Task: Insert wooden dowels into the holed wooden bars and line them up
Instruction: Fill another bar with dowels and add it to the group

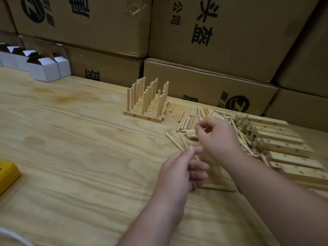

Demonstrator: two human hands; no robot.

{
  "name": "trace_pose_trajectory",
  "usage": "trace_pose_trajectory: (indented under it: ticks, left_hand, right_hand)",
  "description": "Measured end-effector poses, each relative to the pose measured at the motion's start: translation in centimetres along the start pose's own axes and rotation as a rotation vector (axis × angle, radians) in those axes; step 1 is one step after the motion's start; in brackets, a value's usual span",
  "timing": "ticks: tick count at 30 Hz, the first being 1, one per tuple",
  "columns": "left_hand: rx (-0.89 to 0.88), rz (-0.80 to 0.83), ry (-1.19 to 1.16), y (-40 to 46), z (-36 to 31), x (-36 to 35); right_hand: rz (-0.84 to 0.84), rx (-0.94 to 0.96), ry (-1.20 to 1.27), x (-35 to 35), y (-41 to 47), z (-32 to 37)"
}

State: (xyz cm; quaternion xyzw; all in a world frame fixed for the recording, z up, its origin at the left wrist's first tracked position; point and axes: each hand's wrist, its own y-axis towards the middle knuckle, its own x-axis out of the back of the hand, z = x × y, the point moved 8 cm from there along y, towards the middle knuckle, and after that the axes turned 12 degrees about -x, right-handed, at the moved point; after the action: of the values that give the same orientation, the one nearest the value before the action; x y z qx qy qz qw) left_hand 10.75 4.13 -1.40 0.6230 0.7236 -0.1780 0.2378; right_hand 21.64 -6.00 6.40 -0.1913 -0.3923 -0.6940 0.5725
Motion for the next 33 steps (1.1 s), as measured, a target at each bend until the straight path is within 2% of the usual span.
trace_pose_trajectory:
  ticks: [11,18,20,25,33]
  left_hand:
    - [-0.061,-0.029,0.109,-0.6,-0.6,-0.5]
    - [-0.132,0.001,0.196,-1.0,-0.8,-0.9]
    - [-0.149,0.011,0.224,-1.1,-0.9,-0.9]
    - [-0.165,0.020,0.250,-1.1,-1.0,-0.8]
    - [-0.168,0.029,0.265,-1.2,-1.1,-1.0]
  right_hand:
    - [-0.157,-0.170,0.098,9.8,-11.8,-7.6]
    - [-0.199,-0.300,-0.213,13.6,-12.9,-11.5]
    - [-0.176,-0.396,-0.323,14.7,-12.9,-13.1]
    - [0.038,-0.597,-0.546,15.1,-13.1,-15.9]
    - [0.063,-0.540,-0.615,13.9,-13.4,-14.2]
